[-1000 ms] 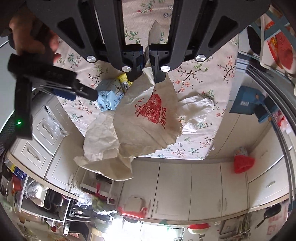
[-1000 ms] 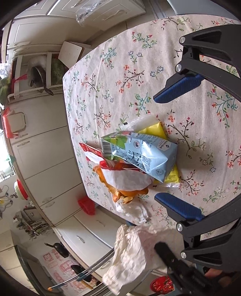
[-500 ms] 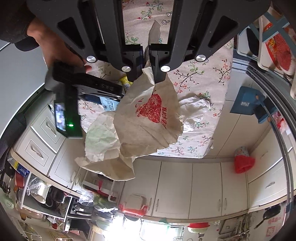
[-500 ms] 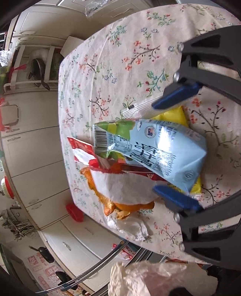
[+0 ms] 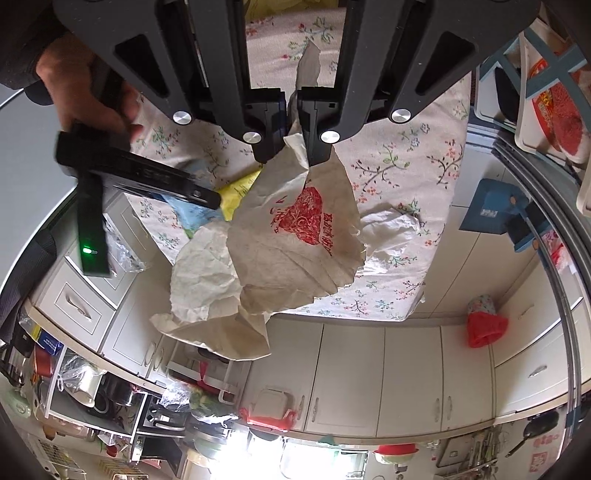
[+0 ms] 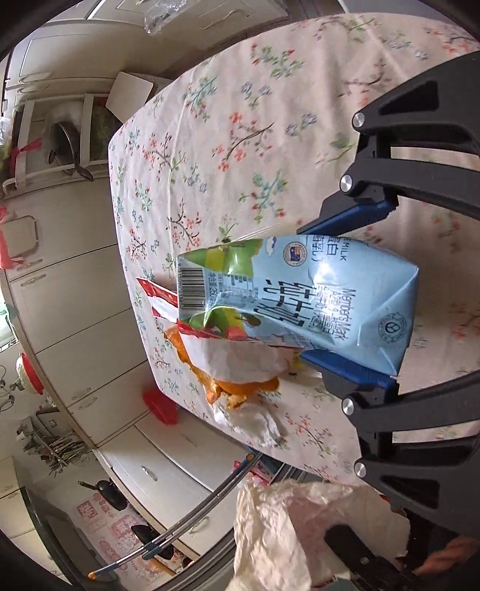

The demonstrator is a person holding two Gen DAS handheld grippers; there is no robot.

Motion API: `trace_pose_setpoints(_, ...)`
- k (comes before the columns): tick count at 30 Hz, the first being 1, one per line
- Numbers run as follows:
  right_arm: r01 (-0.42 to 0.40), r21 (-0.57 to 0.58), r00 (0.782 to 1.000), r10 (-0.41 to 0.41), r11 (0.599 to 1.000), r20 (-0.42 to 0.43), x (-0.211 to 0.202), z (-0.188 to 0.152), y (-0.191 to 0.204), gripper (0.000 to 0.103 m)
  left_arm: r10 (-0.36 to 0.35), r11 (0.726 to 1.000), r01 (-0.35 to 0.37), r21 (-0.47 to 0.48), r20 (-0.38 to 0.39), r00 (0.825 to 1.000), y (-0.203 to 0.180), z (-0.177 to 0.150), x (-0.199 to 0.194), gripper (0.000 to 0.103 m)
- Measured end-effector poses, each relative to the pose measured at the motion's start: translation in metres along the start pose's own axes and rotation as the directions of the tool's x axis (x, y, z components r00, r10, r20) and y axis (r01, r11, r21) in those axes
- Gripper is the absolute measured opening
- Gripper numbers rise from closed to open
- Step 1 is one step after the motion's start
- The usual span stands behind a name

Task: Collect trash
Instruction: 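Carry the blue carton and white bag to the bucket and release both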

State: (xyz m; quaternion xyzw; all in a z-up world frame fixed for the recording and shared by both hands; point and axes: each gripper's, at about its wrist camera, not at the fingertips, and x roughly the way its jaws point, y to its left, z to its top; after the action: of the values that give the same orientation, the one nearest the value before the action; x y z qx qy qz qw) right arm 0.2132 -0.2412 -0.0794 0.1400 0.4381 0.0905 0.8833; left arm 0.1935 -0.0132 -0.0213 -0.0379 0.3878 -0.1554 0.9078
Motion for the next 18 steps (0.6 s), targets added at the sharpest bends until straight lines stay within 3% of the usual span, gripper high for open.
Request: trace_pose_setpoints(18, -0.113, -0.017, 0.991, 0.114, 0.993, 0.073, -0.099, -0.095, 0.005, 0.059, -0.004, 1.0, 0.004, 0.0, 0.032, 0.999, -0.009, -0.068, -0.062, 0.003)
